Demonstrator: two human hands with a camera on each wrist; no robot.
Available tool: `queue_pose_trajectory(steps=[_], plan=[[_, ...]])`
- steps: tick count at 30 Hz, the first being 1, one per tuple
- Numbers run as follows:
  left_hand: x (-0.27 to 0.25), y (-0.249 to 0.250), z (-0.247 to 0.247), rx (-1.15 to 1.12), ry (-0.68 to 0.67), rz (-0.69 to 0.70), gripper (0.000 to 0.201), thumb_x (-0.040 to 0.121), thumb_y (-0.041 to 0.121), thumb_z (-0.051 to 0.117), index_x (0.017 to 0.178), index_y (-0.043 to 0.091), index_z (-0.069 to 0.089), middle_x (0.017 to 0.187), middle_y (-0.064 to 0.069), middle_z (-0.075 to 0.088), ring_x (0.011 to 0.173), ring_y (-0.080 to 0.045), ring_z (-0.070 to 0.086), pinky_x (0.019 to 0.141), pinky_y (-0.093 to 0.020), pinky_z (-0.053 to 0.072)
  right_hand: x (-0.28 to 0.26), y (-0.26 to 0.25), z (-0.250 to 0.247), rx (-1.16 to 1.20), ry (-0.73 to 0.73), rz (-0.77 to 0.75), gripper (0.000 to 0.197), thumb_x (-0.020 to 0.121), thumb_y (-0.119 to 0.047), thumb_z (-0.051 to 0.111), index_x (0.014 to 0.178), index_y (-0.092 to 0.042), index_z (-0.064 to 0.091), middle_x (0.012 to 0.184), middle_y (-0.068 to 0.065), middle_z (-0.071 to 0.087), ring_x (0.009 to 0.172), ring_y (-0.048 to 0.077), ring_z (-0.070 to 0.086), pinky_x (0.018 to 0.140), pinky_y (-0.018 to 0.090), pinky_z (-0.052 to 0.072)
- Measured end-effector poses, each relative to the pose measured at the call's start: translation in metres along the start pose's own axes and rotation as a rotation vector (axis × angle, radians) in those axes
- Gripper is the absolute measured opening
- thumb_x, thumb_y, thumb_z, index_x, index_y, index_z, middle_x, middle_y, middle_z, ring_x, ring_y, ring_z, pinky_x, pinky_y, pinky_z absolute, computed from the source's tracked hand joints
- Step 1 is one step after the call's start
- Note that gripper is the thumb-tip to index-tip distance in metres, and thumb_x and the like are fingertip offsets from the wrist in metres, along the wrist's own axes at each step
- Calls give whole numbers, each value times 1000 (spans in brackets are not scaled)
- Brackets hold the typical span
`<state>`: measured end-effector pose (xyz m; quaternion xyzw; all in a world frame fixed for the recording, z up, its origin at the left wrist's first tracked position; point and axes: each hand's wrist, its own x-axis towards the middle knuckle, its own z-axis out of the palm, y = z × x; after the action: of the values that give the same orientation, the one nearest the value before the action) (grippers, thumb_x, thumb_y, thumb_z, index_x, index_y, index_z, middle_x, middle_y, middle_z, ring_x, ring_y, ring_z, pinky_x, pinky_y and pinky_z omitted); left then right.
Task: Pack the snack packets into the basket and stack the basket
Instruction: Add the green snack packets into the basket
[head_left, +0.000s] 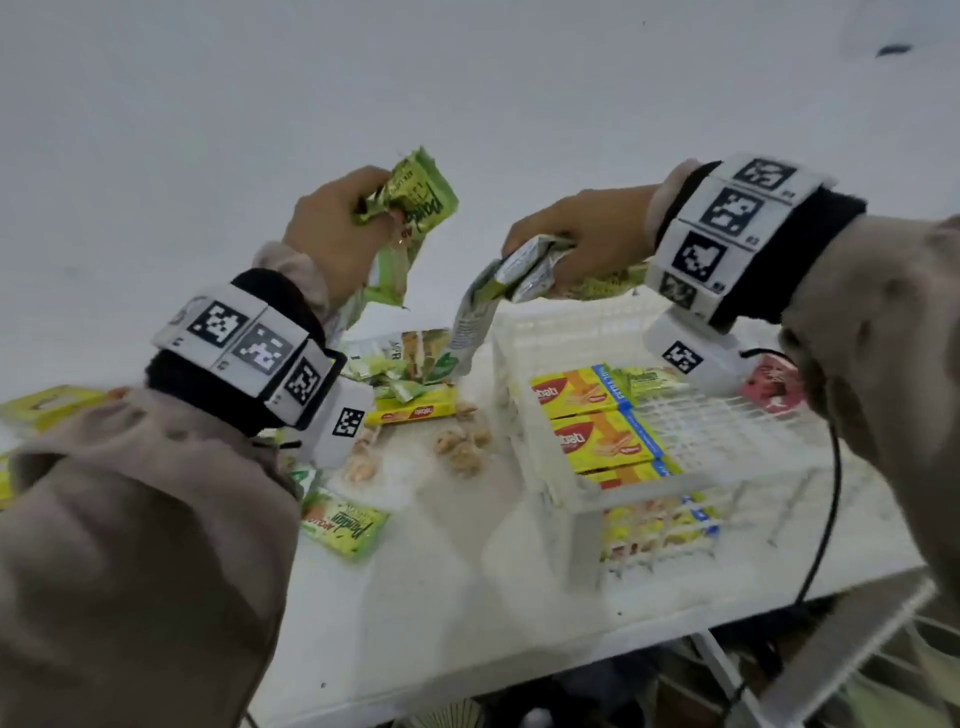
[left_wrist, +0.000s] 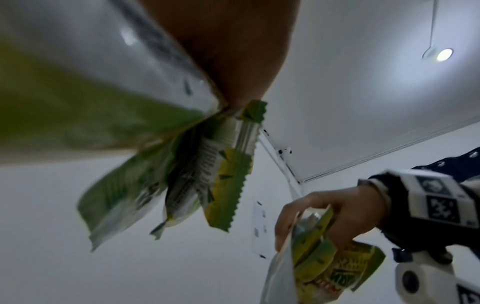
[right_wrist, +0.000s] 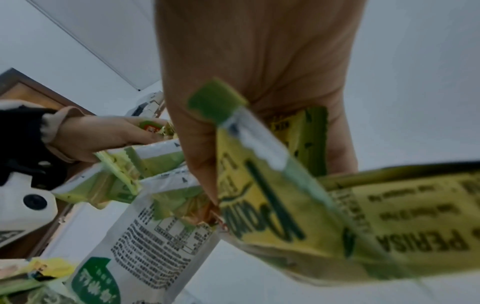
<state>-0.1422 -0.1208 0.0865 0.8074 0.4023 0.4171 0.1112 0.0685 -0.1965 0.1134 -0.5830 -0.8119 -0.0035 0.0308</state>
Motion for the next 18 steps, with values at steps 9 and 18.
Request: queue_pose_trajectory(steps=[9, 18], plan=[[29, 117, 111, -147, -145, 129, 26, 92, 15, 50, 117, 17, 58, 100, 4, 58, 97, -15, 53, 82, -21, 36, -91, 131, 5, -36, -162, 218, 37, 92, -17, 54, 128, -21, 48, 115, -2, 53, 97, 12, 44, 79, 20, 28], [25, 175, 250, -121, -458, 35, 29, 92, 18, 52, 121, 16, 56, 121, -7, 59, 111, -24, 54, 84, -20, 36, -124, 219, 53, 9, -513, 192, 48, 89, -5, 57, 133, -16, 44, 134, 3, 48, 116, 15, 46, 86, 18, 35]])
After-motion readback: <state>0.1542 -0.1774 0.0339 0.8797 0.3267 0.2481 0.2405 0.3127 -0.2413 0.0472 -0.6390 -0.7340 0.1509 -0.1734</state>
